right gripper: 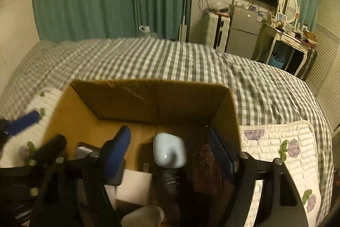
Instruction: Organize rigid objects
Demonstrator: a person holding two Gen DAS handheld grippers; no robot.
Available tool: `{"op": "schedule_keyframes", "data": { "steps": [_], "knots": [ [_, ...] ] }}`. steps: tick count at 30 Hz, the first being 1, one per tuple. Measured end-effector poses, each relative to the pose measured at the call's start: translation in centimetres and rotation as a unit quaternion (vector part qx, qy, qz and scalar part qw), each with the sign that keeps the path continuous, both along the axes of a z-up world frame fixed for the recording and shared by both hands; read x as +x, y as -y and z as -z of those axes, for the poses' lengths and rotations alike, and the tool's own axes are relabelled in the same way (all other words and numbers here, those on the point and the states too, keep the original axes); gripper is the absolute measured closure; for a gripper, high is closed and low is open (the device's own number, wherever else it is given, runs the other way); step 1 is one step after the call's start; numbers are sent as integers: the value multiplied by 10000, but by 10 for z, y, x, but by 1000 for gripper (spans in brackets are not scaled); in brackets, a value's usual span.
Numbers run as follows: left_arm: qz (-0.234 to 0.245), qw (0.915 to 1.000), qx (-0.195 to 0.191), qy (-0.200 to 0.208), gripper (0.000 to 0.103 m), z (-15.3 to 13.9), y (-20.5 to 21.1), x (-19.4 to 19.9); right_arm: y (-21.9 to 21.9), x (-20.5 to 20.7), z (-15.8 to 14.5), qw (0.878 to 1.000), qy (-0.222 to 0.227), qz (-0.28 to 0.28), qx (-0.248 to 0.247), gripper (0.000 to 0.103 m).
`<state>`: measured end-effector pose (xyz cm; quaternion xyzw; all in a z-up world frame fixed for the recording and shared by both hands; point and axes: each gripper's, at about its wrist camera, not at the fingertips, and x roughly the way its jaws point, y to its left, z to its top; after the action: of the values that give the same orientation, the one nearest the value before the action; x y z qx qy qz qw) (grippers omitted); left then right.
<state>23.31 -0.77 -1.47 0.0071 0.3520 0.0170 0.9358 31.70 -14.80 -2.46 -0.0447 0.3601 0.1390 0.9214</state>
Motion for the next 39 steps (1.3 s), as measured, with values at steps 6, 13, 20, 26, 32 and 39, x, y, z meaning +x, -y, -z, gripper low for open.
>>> {"op": "schedule_keyframes", "data": {
  "steps": [6,13,20,26,32,39],
  "knots": [
    [-104,9993,-22,362,32,-68,5,-44,22,-51,-69,9990,416,112,-146,27],
    [-9,9937,12,1118,31,-154,15,-129,52,-136,-159,9946,1000,224,-181,27],
    [100,9896,77,1430,29,-170,25,-183,84,-214,-177,9898,1375,335,180,10],
    [-19,9855,316,1669,29,-149,47,-205,87,-235,-158,9866,1556,357,349,0],
    [-260,9899,196,1382,29,-98,41,-191,86,-227,-111,9847,1615,274,590,0],
    [-467,9917,271,1167,29,-40,23,-171,77,-202,-53,9906,1293,289,327,0]
  ]
}}
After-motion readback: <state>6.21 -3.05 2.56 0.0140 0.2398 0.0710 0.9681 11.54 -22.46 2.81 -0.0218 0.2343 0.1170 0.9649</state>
